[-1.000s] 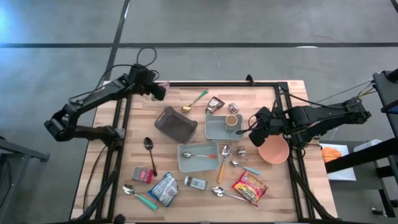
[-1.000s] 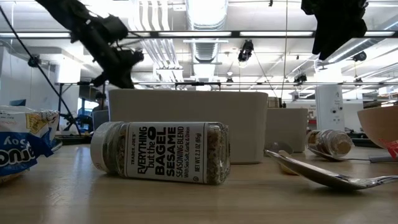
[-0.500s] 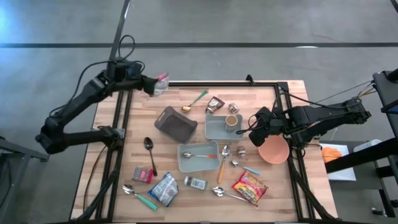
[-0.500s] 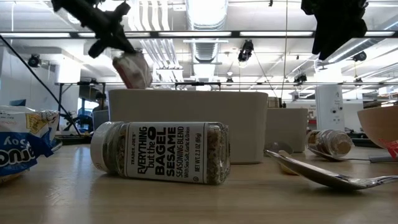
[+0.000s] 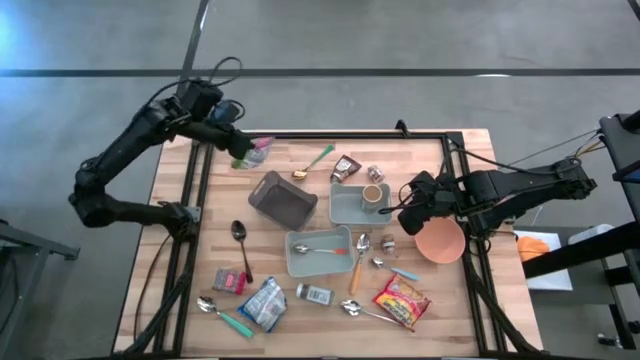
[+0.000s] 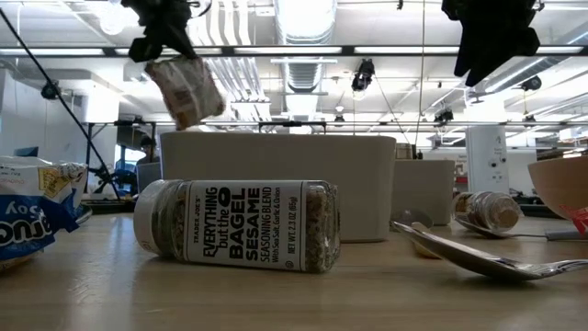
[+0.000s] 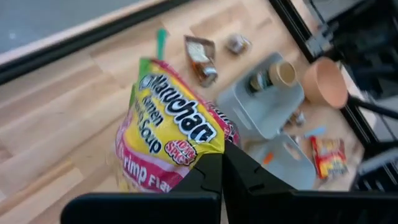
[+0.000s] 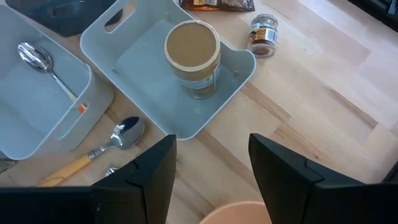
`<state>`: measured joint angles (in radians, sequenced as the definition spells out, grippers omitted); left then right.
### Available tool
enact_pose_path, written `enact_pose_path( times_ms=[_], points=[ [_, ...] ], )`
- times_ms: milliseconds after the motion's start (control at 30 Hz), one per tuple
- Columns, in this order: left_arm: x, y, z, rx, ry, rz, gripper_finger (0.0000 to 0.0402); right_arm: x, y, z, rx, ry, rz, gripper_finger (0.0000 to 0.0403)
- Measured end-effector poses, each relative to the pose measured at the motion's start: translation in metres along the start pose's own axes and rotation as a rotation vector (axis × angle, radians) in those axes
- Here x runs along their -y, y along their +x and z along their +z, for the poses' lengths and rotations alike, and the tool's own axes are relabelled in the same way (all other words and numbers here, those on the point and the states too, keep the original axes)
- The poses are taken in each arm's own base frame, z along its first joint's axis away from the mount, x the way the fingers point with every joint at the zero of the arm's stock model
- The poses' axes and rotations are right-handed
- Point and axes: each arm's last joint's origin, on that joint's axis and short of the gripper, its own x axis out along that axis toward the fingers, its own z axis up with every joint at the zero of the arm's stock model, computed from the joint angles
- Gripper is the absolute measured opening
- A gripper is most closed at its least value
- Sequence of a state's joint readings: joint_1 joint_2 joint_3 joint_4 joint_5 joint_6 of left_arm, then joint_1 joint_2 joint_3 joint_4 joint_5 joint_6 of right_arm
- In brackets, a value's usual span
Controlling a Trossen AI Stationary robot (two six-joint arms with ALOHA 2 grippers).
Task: Pick & Place Food Item
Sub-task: Put the green noodle pack into the black bin
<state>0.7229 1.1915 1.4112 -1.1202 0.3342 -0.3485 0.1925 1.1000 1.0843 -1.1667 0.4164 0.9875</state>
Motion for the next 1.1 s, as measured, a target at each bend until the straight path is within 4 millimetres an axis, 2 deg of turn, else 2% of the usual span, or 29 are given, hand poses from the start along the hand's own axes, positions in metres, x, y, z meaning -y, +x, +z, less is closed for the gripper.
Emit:
enact_pose_path(
  times_ms=[467, 800, 1100],
  points=[
    [0.035, 0.049, -0.010, -0.262, 0.044, -0.081, 0.0000, -0.002, 0.000, 0.001, 0.013, 0.025, 0.020, 0.0200],
    [0.037, 0.068, -0.015, -0.377, -0.014, -0.047, 0.0000, -0.004, 0.000, 0.003, 0.025, 0.031, 0.036, 0.0200],
    [0.035, 0.075, -0.017, -0.440, -0.102, -0.007, 0.0000, -0.009, 0.007, 0.002, 0.013, 0.002, 0.014, 0.0200]
  ],
)
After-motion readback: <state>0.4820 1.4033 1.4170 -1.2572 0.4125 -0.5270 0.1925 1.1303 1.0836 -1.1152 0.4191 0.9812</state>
